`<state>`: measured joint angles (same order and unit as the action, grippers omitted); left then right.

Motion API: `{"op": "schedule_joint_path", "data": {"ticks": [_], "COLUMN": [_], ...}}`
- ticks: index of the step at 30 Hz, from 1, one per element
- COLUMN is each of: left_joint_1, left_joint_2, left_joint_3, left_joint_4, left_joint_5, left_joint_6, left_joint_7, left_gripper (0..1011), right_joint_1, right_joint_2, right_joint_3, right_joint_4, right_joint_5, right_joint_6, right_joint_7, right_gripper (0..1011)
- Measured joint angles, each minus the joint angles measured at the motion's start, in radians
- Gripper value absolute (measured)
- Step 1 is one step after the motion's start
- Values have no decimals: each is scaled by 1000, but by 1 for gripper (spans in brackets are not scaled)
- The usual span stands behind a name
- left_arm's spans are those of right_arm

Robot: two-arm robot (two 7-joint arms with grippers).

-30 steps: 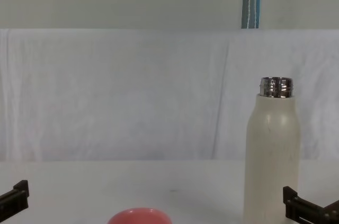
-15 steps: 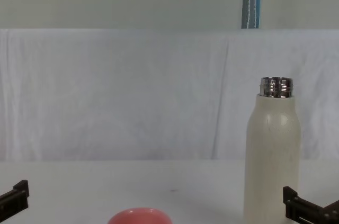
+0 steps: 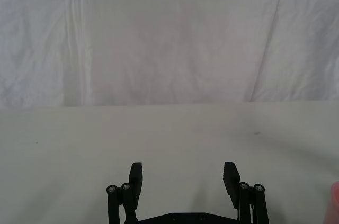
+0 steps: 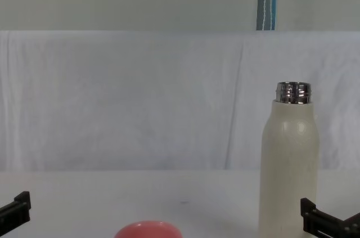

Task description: Grasp the thermos with one hand and pour water into the cup lid.

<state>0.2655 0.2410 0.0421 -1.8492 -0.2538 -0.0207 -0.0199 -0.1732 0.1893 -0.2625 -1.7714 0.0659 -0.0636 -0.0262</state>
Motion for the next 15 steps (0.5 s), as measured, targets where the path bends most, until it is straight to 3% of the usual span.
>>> {"op": "schedule_joint_path", "data": {"ticks": [15], "left_joint_1": [0], "left_joint_2": [0], "left_joint_3": [0], "left_joint_4": [0], "left_joint_5": [0], "left_joint_6": [0], "left_joint_7": [0], "left_gripper": [1001], "right_joint_1": [0], "right_joint_2": [0], "right_joint_3": [0], "right_joint_4": [0], "right_joint_5": [0], "right_joint_6": [0], "right_joint_7": [0], "right_gripper": [1001]}}
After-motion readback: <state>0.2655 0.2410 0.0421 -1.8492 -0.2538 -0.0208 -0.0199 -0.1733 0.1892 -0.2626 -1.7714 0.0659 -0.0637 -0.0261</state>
